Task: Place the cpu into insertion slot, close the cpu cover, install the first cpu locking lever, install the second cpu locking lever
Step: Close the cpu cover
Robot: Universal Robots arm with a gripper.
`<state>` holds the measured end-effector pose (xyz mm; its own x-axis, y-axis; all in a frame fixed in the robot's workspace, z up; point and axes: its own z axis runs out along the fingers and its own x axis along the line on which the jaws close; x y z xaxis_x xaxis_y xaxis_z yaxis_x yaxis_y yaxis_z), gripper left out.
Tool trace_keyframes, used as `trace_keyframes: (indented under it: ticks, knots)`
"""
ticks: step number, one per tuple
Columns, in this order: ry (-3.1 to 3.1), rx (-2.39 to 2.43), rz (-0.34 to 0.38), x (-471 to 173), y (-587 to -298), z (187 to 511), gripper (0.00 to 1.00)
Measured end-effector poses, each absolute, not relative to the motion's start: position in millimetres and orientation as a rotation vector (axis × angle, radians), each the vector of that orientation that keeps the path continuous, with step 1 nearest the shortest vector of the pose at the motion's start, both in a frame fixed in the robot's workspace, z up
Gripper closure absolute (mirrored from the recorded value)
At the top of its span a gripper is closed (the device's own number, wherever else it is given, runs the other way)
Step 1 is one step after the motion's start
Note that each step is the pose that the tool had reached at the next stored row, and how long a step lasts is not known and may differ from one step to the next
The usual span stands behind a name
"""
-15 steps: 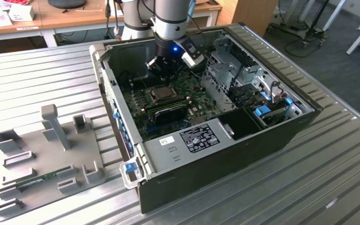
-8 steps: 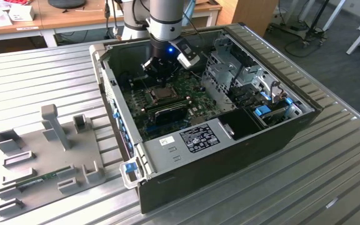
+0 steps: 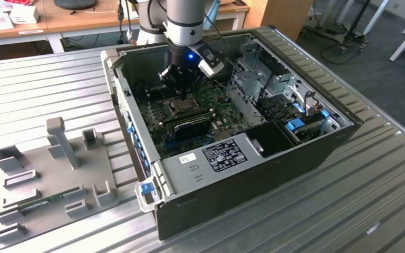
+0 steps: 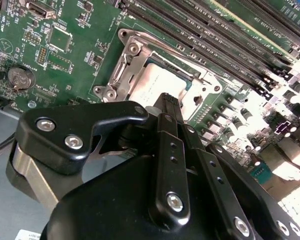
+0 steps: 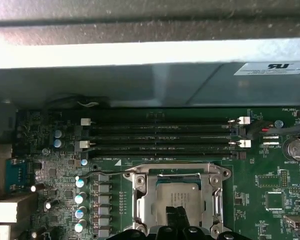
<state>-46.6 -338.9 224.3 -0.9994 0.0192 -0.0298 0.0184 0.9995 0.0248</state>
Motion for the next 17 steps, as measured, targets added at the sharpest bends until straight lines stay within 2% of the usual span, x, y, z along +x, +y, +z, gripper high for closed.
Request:
trace_keyframes:
  ticks: [17]
  knots:
    - [3.111,0.030,0.038,-66,-339,219,0.90]
